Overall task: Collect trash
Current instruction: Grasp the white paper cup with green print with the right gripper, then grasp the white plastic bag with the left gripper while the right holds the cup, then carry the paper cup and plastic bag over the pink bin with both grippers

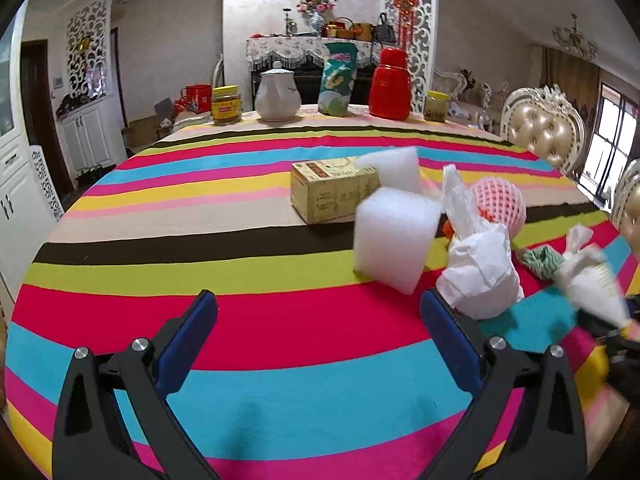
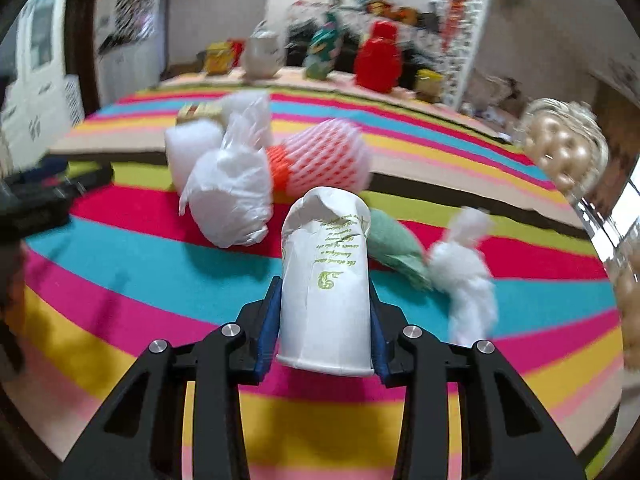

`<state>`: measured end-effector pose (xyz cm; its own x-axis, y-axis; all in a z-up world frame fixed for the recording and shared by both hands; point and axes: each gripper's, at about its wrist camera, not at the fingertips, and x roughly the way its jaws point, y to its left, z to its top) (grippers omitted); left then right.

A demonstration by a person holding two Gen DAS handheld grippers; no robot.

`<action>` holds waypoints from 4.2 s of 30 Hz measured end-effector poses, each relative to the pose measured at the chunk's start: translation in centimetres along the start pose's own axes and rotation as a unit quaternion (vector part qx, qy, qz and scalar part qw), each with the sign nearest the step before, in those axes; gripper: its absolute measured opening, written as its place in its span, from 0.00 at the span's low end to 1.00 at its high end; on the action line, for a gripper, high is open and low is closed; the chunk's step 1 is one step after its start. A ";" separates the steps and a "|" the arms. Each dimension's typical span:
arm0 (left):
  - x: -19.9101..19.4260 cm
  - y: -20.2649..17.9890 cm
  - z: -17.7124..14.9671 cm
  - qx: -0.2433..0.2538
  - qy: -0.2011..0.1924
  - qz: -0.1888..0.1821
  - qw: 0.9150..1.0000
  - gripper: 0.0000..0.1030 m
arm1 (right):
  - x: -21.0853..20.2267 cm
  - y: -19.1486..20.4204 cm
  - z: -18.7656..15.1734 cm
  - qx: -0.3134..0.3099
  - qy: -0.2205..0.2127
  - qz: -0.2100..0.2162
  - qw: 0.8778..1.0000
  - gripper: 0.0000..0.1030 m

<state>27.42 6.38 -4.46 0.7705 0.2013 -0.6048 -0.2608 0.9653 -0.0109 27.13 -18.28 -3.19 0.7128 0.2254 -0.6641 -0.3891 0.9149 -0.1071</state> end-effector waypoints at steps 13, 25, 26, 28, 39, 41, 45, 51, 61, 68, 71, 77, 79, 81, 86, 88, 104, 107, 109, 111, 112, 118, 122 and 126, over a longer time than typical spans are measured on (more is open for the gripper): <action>-0.1 -3.6 -1.0 0.053 0.006 -0.053 0.997 0.95 | -3.0 -6.4 -4.4 0.123 -0.038 -0.107 0.986 0.36; 2.6 -11.0 0.1 0.081 0.079 -0.101 0.988 0.94 | -3.0 -8.1 -5.7 0.167 -0.038 -0.061 0.983 0.36; 3.0 -11.5 0.2 0.079 0.081 -0.101 0.988 0.94 | -3.0 -8.0 -5.6 0.167 -0.039 -0.059 0.983 0.36; 3.8 -12.2 0.6 0.072 0.086 -0.103 0.988 0.94 | -2.9 -7.7 -5.6 0.166 -0.039 -0.055 0.984 0.37; 7.1 -13.9 1.2 0.068 0.107 -0.087 0.988 0.55 | -2.9 -7.1 -5.4 0.151 -0.043 -0.039 0.987 0.37; 6.6 -13.5 1.1 0.064 0.097 -0.104 0.988 0.44 | -2.9 -7.0 -5.4 0.149 -0.043 -0.037 0.987 0.37; 4.7 -13.3 0.7 0.078 0.081 -0.126 0.986 0.40 | -2.9 -7.2 -5.4 0.155 -0.043 -0.033 0.986 0.37; 0.9 -12.6 -1.0 0.092 0.070 -0.153 0.981 0.39 | -3.0 -7.1 -5.4 0.152 -0.045 -0.029 0.987 0.37; -5.1 -9.6 -4.0 0.093 0.033 -0.154 0.983 0.39 | -2.7 -6.9 -5.3 0.143 -0.044 -0.020 0.989 0.37; -6.3 -9.2 -4.8 0.100 -0.004 -0.152 0.983 0.39 | -2.7 -6.9 -5.2 0.143 -0.041 -0.023 0.989 0.37; -6.2 -9.4 -5.1 0.116 -0.014 -0.143 0.983 0.39 | -2.6 -6.7 -5.2 0.139 -0.038 -0.028 0.989 0.37; -6.1 -9.1 -4.9 0.100 -0.003 -0.166 0.981 0.39 | -2.5 -6.2 -5.1 0.129 -0.034 -0.046 0.990 0.37; -6.0 -9.0 -4.8 0.100 -0.009 -0.159 0.982 0.39 | -1.9 -6.3 -5.0 0.128 -0.020 -0.045 0.991 0.37; -5.6 -8.7 -4.7 0.090 0.001 -0.160 0.983 0.39 | -2.0 -6.4 -5.1 0.134 -0.018 -0.045 0.990 0.37; -6.6 -8.0 -4.7 0.073 0.012 -0.170 0.983 0.39 | -4.4 -5.5 -6.6 0.143 -0.022 -0.031 0.989 0.37; -7.9 -8.0 -5.2 0.080 0.009 -0.174 0.981 0.39 | -6.1 -4.9 -7.2 0.139 -0.027 -0.031 0.989 0.37; -14.9 -10.0 -10.8 0.127 0.019 -0.236 0.963 0.40 | -15.0 -3.3 -14.5 0.151 -0.048 -0.026 0.987 0.37; -15.2 -11.1 -11.4 0.139 0.022 -0.244 0.960 0.40 | -16.0 -3.7 -15.3 0.154 -0.050 -0.032 0.986 0.37; -15.5 -11.8 -11.8 0.148 0.024 -0.247 0.957 0.40 | -16.6 -3.9 -15.9 0.156 -0.052 -0.035 0.986 0.37; -15.6 -12.7 -12.3 0.157 0.028 -0.253 0.954 0.40 | -17.4 -4.2 -16.4 0.158 -0.055 -0.042 0.985 0.37; -15.7 -13.0 -12.4 0.162 0.029 -0.256 0.952 0.40 | -17.8 -4.3 -16.7 0.159 -0.056 -0.046 0.985 0.37; -17.0 -15.8 -13.3 0.196 0.027 -0.275 0.941 0.40 | -20.0 -5.4 -18.3 0.168 -0.067 -0.065 0.981 0.38; -18.0 -18.0 -13.8 0.215 0.025 -0.294 0.931 0.40 | -21.5 -6.5 -19.4 0.177 -0.073 -0.081 0.978 0.38; -19.0 -20.1 -14.3 0.237 0.020 -0.313 0.920 0.40 | -23.0 -8.3 -20.8 0.194 -0.075 -0.102 0.973 0.38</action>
<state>9.73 -19.25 -4.16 0.6596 -0.4150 -0.6267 0.5160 0.8563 -0.0240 1.85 -38.06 -2.42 0.8408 0.0449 -0.5395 -0.0010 0.9967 0.0815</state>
